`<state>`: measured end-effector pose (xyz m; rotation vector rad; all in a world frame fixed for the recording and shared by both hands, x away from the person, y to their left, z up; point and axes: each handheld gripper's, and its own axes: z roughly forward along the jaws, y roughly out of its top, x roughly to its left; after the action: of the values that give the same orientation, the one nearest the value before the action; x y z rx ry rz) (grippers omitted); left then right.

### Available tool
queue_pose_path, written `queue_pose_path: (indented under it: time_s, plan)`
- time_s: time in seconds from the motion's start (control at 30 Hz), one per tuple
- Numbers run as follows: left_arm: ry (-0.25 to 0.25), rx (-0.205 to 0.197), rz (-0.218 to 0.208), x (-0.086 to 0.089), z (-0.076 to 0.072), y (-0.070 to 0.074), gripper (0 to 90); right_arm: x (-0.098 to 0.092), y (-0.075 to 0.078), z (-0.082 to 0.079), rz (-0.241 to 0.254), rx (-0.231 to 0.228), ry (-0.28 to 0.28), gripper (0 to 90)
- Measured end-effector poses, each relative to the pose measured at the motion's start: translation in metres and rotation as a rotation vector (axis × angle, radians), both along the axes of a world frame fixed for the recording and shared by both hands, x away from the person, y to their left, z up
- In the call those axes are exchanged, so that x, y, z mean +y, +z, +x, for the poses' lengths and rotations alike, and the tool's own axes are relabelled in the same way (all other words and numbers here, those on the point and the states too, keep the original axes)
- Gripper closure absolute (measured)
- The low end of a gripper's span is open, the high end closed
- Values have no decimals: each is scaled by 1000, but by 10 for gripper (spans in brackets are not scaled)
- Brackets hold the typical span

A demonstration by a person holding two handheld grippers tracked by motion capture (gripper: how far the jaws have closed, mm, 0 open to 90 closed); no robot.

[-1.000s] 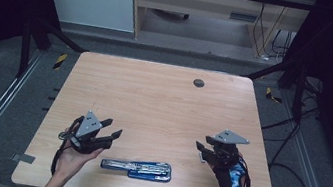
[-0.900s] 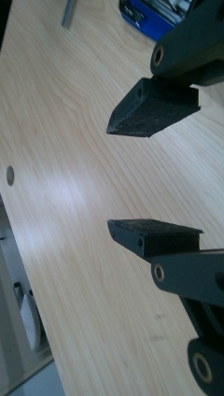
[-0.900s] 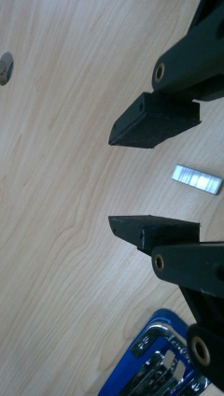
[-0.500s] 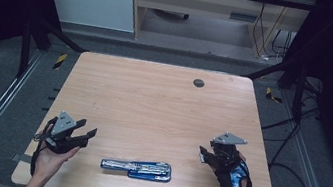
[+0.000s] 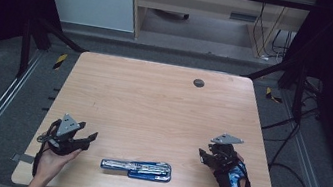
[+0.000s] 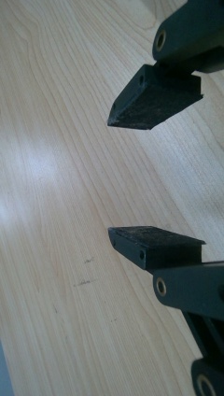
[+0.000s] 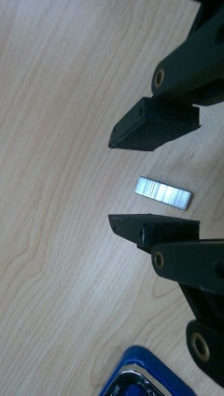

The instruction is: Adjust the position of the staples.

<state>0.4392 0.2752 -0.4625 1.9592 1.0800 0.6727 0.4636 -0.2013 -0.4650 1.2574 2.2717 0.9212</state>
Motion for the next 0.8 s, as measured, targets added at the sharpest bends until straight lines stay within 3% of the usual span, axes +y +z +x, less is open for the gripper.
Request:
queue_pose_path:
  time_s: [0.1, 0.3, 0.43, 0.7, 0.8]
  plan:
    - [16, -10, -5, 3, 0, 0, 389, 1, -2, 1, -13, 17, -5, 573]
    - [33, -15, 2, 7, 0, 1, 379, 2, -7, 2, -93, 39, -26, 562]
    - [47, -19, 5, 8, 1, 1, 346, 1, -5, 1, -62, 48, -3, 637]
    - [57, -4, 8, 9, 3, -1, 329, 6, -5, 4, -46, 92, 6, 650]
    - [56, -2, 13, 9, 4, -1, 381, 9, -6, 6, -51, 107, -12, 652]
